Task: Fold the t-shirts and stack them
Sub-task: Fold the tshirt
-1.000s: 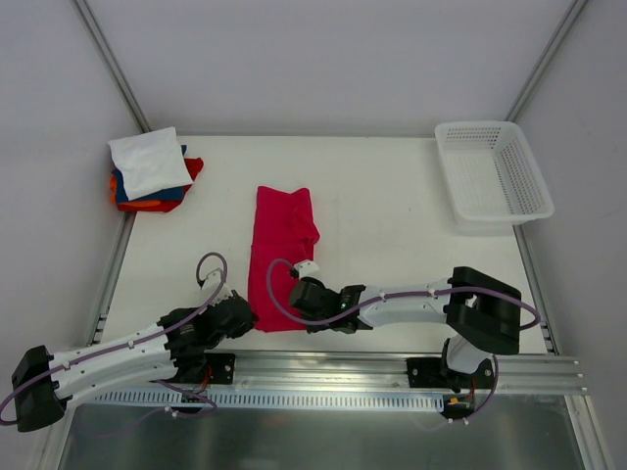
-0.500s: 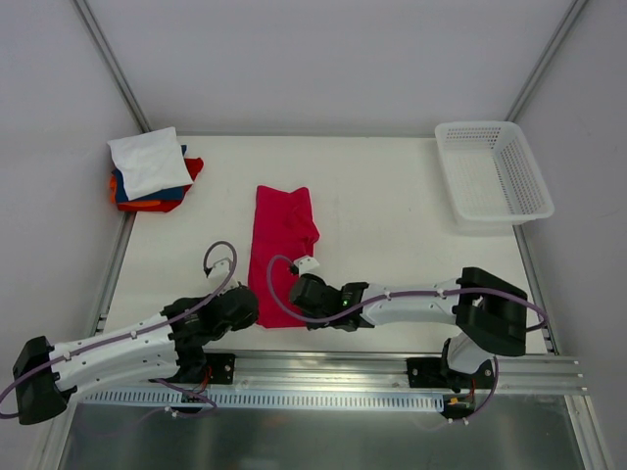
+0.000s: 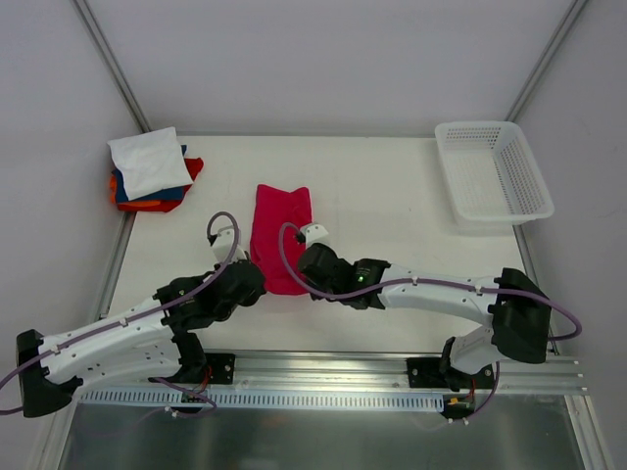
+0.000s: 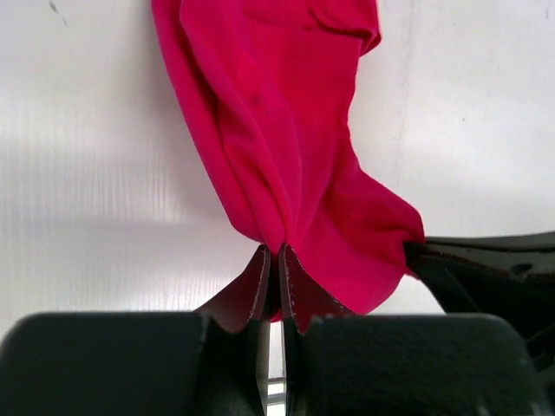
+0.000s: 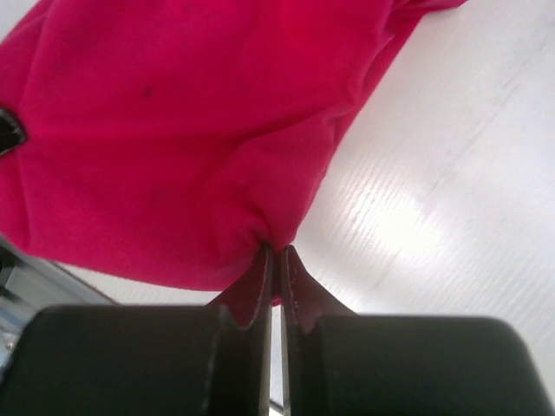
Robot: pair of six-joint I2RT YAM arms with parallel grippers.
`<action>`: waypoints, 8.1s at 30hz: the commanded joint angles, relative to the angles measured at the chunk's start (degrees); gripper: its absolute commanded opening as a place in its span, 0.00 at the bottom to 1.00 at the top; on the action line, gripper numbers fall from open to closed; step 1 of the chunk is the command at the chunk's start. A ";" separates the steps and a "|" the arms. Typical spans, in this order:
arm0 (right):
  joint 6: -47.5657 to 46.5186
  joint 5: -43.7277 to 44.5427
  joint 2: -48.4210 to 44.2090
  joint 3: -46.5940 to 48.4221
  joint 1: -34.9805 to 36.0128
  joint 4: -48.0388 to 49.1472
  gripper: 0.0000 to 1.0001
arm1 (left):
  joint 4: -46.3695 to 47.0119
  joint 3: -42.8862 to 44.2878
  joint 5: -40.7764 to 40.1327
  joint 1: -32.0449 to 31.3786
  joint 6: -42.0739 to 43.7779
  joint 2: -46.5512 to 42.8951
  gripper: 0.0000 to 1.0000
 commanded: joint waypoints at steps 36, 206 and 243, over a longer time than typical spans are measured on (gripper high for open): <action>-21.32 -11.51 19.77 34.89 -28.48 -2.30 0.00 | 29.47 19.26 17.11 31.92 32.08 30.33 0.00; -6.30 -11.78 -16.61 -10.62 -31.30 6.14 0.99 | 51.35 11.09 46.82 59.43 23.30 54.07 0.99; -5.68 -10.82 -19.16 -12.46 -31.48 6.14 0.99 | 73.07 11.44 68.18 60.13 9.14 73.68 0.30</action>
